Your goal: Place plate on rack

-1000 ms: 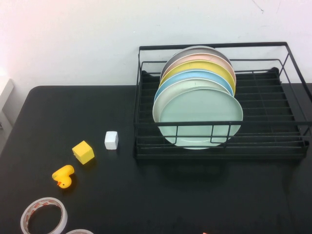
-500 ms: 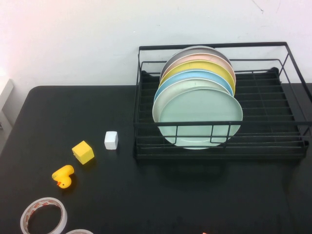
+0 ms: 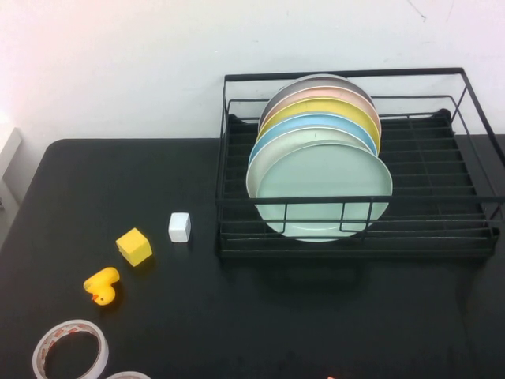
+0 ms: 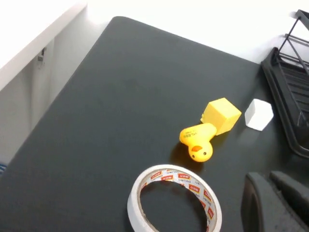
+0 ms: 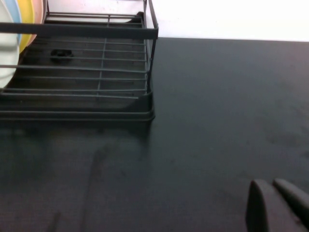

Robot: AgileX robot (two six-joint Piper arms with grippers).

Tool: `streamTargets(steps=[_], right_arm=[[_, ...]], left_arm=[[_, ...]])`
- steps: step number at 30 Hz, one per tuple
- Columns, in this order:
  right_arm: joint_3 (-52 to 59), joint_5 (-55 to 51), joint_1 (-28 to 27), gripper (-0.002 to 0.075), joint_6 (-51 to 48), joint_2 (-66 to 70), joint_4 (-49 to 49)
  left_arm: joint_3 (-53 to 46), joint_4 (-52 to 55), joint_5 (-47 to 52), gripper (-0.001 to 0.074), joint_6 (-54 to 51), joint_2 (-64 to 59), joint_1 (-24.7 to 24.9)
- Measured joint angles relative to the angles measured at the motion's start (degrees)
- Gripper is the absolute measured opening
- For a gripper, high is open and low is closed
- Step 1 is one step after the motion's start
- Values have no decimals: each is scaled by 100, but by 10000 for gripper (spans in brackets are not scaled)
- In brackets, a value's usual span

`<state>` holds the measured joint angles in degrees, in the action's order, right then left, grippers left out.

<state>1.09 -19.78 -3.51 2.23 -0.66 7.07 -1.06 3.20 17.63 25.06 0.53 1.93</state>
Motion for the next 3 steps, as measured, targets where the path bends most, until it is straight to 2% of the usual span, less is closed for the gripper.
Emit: streamTargets(steps=[3], right_arm=[[0, 0, 0, -2, 0, 0, 0]], left_arm=[[0, -10, 10, -3, -44, 0, 0]])
